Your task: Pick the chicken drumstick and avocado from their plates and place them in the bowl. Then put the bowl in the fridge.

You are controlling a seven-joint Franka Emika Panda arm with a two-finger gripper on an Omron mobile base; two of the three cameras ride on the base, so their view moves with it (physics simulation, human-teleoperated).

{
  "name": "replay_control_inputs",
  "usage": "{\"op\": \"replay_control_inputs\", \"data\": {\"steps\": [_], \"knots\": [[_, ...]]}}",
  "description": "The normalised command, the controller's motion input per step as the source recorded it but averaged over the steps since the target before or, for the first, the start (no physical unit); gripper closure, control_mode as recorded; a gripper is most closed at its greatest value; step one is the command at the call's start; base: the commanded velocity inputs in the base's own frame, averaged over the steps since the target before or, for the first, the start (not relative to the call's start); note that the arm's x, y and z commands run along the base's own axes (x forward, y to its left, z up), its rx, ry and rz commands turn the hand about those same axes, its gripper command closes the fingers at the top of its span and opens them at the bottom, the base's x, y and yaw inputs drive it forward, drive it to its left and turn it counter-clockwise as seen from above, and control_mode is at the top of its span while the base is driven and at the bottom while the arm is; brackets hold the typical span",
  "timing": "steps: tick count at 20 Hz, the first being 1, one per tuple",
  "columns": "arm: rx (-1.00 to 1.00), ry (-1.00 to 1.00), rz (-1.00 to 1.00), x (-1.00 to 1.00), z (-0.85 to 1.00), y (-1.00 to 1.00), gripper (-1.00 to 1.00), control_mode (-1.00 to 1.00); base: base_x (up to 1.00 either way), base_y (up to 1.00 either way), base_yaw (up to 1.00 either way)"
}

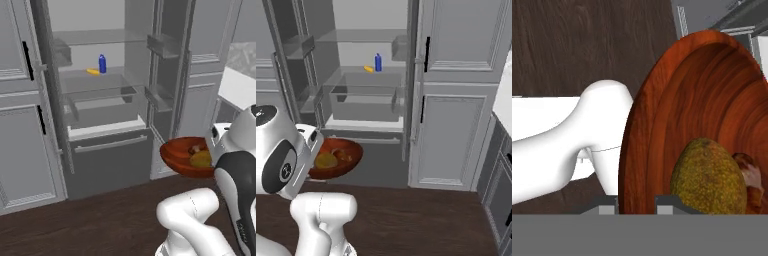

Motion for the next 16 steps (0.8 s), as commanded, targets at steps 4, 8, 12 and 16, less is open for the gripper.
{"op": "replay_control_inputs", "data": {"steps": [4,8,12,16], "knots": [[0.0,0.0,0.0,0.0,0.0,0.0,1.0,1.0,1.0,0.85,0.06],[0.0,0.0,0.0,0.0,0.0,0.0,1.0,1.0,1.0,0.19,0.2],[0.0,0.0,0.0,0.0,0.0,0.0,1.0,1.0,0.6,-0.32,0.13],[0.0,0.0,0.0,0.0,0.0,0.0,1.0,1.0,0.55,-0.34,0.24]]}}
